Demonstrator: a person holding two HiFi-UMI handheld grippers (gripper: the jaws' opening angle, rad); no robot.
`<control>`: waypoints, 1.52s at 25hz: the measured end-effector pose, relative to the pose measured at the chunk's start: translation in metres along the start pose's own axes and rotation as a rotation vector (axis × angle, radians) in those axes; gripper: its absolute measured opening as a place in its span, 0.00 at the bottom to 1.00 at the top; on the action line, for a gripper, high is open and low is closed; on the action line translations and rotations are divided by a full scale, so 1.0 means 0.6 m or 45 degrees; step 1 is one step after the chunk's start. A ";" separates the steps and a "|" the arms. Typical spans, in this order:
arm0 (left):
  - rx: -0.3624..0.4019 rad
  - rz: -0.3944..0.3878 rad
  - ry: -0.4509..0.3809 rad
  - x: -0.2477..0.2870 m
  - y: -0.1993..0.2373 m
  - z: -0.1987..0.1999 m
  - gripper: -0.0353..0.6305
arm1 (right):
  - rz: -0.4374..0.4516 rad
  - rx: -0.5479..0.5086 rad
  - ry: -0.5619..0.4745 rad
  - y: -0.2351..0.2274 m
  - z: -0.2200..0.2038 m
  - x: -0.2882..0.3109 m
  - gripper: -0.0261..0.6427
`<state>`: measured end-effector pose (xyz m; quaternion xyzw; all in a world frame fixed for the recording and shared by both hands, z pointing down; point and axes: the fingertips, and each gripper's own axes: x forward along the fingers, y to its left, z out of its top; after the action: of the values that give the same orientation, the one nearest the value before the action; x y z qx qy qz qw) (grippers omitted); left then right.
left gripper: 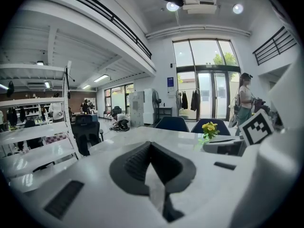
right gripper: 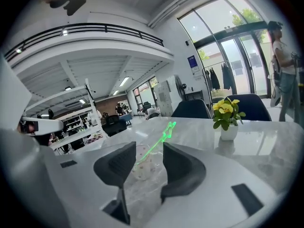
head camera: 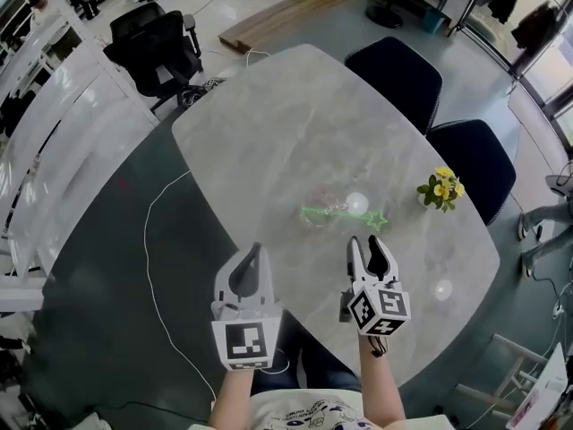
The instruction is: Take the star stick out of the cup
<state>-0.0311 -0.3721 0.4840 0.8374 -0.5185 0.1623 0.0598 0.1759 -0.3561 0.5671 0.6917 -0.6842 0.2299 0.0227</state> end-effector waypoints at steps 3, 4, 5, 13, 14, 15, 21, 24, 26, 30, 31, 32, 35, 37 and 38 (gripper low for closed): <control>-0.018 0.007 0.023 0.009 -0.001 -0.014 0.05 | -0.012 0.004 0.008 -0.008 -0.013 0.022 0.32; -0.019 0.008 0.029 0.012 -0.001 -0.018 0.05 | -0.014 0.009 0.012 -0.010 -0.018 0.029 0.32; -0.019 0.007 0.035 0.014 -0.001 -0.022 0.05 | -0.014 0.017 0.016 -0.012 -0.022 0.036 0.32; -0.018 0.003 0.062 0.031 -0.008 -0.047 0.05 | 0.032 0.020 0.007 -0.011 -0.033 0.080 0.32; -0.024 0.004 0.067 0.031 -0.008 -0.050 0.05 | 0.036 0.025 0.004 -0.011 -0.034 0.085 0.32; -0.029 0.005 0.072 0.032 -0.008 -0.052 0.05 | 0.042 0.035 0.002 -0.010 -0.034 0.089 0.32; -0.032 0.029 0.100 0.032 0.002 -0.067 0.05 | 0.093 0.055 -0.034 0.000 -0.027 0.112 0.31; -0.047 0.046 0.114 0.033 0.006 -0.077 0.05 | 0.086 0.055 -0.046 -0.003 -0.027 0.117 0.24; -0.047 0.052 0.113 0.034 0.008 -0.079 0.05 | 0.076 0.057 -0.054 -0.007 -0.025 0.118 0.18; -0.006 0.048 0.104 0.035 0.016 -0.078 0.05 | 0.085 0.061 -0.067 0.000 -0.017 0.119 0.12; -0.030 0.056 0.109 0.034 0.018 -0.077 0.05 | 0.091 0.061 -0.073 0.003 -0.014 0.119 0.12; -0.046 0.060 0.111 0.033 0.019 -0.077 0.05 | 0.099 0.060 -0.077 0.007 -0.010 0.119 0.11; -0.063 0.059 0.109 0.031 0.023 -0.075 0.05 | 0.122 0.038 -0.083 0.021 0.001 0.118 0.09; -0.074 0.063 0.104 0.028 0.024 -0.073 0.05 | 0.130 0.004 -0.083 0.028 0.010 0.114 0.09; -0.064 0.063 0.097 0.026 0.025 -0.070 0.05 | 0.134 -0.015 -0.082 0.032 0.014 0.111 0.09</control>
<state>-0.0467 -0.3810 0.5280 0.8158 -0.5403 0.1825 0.0967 0.1574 -0.4227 0.5772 0.6616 -0.7215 0.2043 -0.0076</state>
